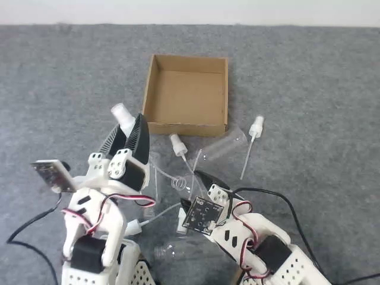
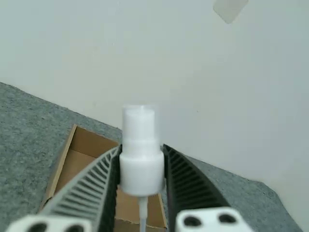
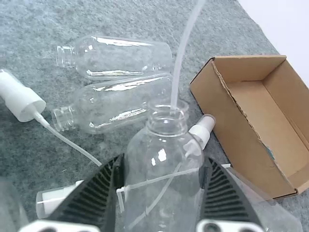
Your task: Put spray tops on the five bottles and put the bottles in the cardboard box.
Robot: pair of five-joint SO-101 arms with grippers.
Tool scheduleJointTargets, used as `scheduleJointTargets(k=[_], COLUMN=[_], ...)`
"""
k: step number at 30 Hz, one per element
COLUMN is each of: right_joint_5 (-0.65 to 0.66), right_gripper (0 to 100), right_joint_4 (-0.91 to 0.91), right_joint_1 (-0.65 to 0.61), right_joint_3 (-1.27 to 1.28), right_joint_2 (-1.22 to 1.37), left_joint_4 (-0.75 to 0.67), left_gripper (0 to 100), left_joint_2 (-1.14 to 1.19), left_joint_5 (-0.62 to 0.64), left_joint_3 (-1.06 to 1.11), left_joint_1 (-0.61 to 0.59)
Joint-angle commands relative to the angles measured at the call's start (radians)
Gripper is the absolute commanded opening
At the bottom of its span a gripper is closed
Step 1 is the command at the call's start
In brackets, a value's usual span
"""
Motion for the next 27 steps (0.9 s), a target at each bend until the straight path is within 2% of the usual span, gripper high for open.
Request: scheduleJointTargets(k=[1, 8, 13, 19, 27], right_joint_5=[0.012, 0.011, -0.069, -0.124, -0.124], right_gripper=[11.2, 11.2, 11.2, 11.2, 11.2], right_joint_4=[-0.025, -0.025, -0.021, -0.024, -0.024], right_joint_1=[-0.012, -0.007, -0.002, 0.076, 0.081], right_joint_3=[-0.026, -0.026, -0.043, -0.054, -0.054], right_joint_2=[-0.013, -0.013, -0.013, -0.013, -0.013], left_joint_4=[-0.095, -0.104, -0.058, -0.009, -0.005], left_gripper=[1, 1, 1, 1, 1], left_joint_2=[-0.015, -0.015, -0.015, -0.015, -0.015], left_joint_5=[0.005, 0.000, 0.000, 0.000, -0.025], left_joint_3=[0.030, 0.077, 0.073, 0.071, 0.076], left_joint_1=[0.018, 0.143, 0.175, 0.252, 0.267])
